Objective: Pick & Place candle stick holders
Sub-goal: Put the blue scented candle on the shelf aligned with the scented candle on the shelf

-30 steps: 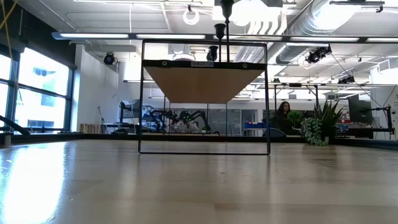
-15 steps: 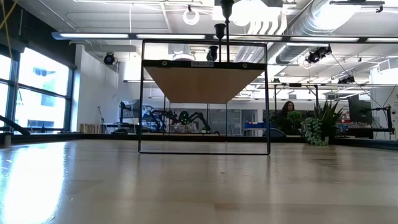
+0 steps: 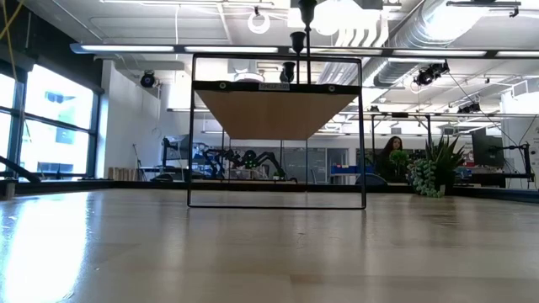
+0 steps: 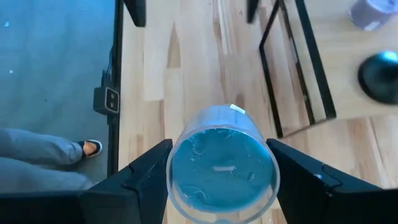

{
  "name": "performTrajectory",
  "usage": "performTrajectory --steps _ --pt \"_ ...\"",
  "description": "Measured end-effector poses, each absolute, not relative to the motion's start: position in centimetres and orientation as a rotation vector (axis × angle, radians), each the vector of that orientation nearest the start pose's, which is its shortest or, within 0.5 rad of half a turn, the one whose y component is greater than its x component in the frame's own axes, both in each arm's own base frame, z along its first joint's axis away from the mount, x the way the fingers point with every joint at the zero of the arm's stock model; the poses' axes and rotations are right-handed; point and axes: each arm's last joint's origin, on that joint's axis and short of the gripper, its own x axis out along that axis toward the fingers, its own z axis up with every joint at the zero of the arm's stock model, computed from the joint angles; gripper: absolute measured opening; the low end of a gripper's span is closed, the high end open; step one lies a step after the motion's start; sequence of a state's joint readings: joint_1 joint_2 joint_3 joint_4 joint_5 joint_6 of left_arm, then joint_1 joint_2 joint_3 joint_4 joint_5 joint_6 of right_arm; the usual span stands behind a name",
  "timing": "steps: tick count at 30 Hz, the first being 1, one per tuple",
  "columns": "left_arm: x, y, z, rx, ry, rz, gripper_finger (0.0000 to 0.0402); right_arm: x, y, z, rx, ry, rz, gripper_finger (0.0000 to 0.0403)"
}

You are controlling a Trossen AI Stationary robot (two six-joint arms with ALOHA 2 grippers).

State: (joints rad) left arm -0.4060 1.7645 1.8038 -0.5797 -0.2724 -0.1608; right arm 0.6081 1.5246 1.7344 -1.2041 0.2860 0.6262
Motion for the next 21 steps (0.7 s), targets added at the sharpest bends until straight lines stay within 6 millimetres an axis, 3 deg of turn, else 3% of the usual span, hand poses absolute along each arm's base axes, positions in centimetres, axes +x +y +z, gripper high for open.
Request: performTrajectory --steps 12,21 --pt "40.2 -13.5 37.5 -0.161 0.393 -0.057 0.0337 24.5 15.3 39.8 0.038 0.923 0.062 0.0225" --pt "40.5 -13.0 37.3 -0.235 0.391 -0.046 0.0337 24.5 15.4 39.8 -0.005 0.921 0.085 0.0225"
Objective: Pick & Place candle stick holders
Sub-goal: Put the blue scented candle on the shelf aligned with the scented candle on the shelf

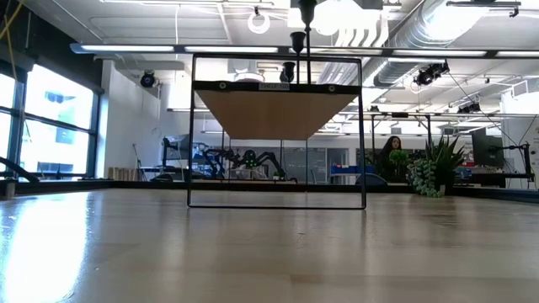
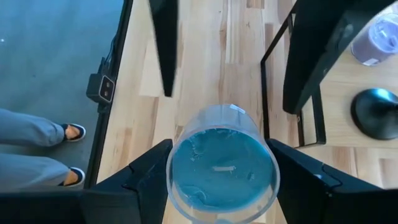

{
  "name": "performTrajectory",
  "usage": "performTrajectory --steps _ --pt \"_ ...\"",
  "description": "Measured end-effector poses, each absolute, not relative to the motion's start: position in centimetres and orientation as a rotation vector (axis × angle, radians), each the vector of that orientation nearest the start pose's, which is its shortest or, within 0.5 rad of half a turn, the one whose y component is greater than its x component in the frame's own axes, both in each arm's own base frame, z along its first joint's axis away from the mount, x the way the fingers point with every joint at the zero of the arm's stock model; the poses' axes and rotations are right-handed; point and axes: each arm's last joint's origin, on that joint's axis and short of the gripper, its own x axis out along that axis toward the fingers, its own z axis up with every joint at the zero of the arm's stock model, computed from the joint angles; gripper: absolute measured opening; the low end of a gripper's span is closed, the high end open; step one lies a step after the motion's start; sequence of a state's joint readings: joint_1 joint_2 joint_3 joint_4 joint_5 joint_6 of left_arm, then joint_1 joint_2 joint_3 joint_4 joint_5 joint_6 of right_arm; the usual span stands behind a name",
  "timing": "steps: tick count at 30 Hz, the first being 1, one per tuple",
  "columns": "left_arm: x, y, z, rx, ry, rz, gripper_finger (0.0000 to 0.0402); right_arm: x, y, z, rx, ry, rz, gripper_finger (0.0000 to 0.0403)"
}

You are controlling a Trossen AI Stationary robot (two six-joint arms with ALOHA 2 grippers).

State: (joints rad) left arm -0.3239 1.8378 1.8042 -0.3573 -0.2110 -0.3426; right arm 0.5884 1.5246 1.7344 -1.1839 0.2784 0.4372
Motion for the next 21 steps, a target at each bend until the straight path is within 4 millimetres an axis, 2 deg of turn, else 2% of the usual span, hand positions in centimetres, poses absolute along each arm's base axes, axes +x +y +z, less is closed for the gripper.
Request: performTrajectory --steps 10,14,21 --pt "41.2 -13.2 36.4 -0.244 0.414 -0.071 0.0337 24.5 15.4 39.8 -0.029 0.919 0.096 0.0225" --pt "42.0 -13.4 35.1 -0.236 0.437 -0.074 0.0337 24.5 15.4 39.8 -0.037 0.917 0.102 0.0225" --pt "42.2 -13.4 35.6 -0.226 0.383 -0.068 0.0337 24.5 15.4 39.8 -0.044 0.913 0.109 0.0225"
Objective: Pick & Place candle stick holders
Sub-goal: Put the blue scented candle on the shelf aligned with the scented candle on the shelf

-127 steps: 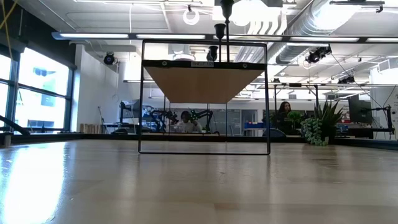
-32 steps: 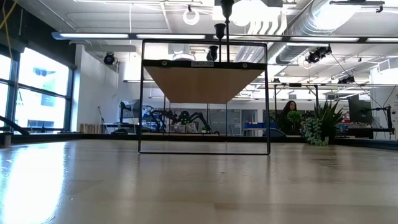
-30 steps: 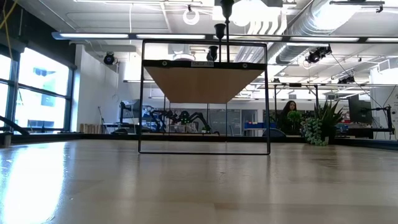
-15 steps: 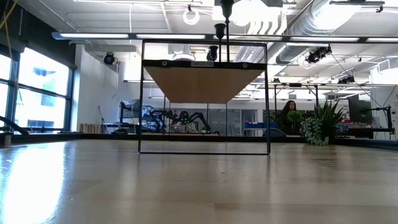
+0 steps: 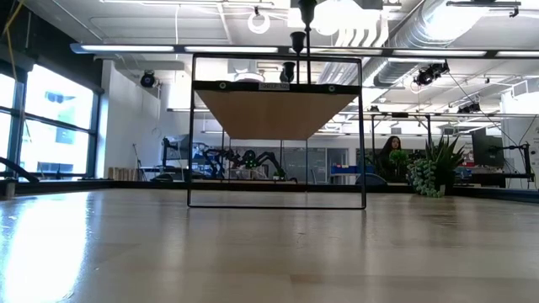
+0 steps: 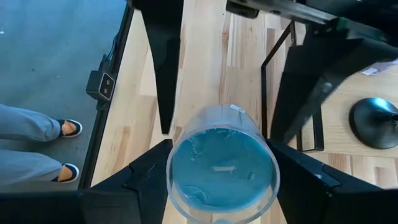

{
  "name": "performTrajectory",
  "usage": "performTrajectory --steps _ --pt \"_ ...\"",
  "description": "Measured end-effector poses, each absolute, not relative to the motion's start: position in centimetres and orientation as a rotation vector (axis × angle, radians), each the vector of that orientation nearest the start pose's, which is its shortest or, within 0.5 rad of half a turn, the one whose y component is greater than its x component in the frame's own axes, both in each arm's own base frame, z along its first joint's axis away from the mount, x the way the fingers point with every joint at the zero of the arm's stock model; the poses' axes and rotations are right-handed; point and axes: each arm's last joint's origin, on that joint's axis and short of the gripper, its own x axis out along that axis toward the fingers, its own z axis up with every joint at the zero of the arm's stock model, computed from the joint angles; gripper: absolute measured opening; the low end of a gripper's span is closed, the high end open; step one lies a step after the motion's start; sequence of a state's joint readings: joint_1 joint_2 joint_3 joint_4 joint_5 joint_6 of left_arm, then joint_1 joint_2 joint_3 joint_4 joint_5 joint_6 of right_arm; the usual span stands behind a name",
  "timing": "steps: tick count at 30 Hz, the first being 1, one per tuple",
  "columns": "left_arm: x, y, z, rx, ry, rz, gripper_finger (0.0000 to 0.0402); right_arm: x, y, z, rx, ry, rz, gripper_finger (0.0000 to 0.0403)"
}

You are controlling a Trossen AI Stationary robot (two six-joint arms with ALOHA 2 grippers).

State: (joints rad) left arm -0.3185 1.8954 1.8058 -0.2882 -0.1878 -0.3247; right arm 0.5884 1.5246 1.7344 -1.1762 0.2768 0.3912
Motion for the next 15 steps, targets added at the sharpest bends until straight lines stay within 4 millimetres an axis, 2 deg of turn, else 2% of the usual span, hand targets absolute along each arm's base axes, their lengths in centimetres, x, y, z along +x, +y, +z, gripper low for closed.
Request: performTrajectory --steps 15 --pt "42.49 -13.05 35.94 -0.239 0.355 -0.112 0.0337 24.62 15.42 39.90 -0.054 0.899 0.119 0.0225"
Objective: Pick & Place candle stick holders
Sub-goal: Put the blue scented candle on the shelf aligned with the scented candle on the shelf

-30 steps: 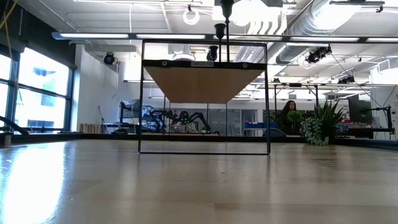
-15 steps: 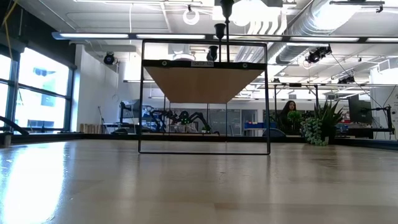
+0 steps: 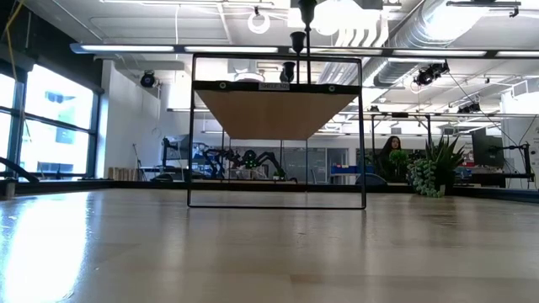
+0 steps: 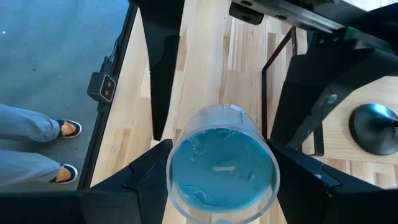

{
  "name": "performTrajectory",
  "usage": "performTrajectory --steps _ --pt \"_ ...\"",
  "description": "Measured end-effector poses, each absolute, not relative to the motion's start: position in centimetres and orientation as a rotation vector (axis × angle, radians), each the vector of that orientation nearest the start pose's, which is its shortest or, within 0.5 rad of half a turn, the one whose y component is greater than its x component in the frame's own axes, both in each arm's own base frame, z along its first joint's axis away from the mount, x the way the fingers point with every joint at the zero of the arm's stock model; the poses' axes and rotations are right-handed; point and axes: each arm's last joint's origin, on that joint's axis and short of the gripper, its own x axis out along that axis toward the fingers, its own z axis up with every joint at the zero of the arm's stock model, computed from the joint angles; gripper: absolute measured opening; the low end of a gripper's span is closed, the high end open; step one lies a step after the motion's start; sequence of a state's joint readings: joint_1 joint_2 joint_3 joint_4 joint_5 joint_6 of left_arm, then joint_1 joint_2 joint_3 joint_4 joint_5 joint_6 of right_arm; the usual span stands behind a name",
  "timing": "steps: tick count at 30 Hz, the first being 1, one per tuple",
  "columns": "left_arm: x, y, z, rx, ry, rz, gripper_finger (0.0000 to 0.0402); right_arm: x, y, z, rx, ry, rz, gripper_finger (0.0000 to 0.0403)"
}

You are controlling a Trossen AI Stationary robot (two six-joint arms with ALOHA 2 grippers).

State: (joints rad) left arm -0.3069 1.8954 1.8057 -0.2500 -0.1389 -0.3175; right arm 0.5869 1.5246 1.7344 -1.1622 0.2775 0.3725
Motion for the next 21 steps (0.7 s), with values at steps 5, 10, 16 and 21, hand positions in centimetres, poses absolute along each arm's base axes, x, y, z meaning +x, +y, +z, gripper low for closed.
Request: performTrajectory --steps 5,10,16,21 --pt "42.48 -13.06 35.92 -0.237 0.358 -0.118 0.0337 24.70 15.31 39.91 -0.051 0.898 0.115 0.0225" --pt "42.57 -12.82 35.91 -0.246 0.364 -0.140 0.0337 24.82 15.16 39.93 -0.053 0.896 0.114 0.0225" --pt "42.73 -12.32 35.93 -0.251 0.361 -0.137 0.0337 24.90 15.20 39.99 -0.054 0.886 0.121 0.0225" --pt "42.76 -12.31 36.03 -0.254 0.352 -0.144 0.0337 24.93 15.21 40.02 -0.054 0.881 0.119 0.0225"
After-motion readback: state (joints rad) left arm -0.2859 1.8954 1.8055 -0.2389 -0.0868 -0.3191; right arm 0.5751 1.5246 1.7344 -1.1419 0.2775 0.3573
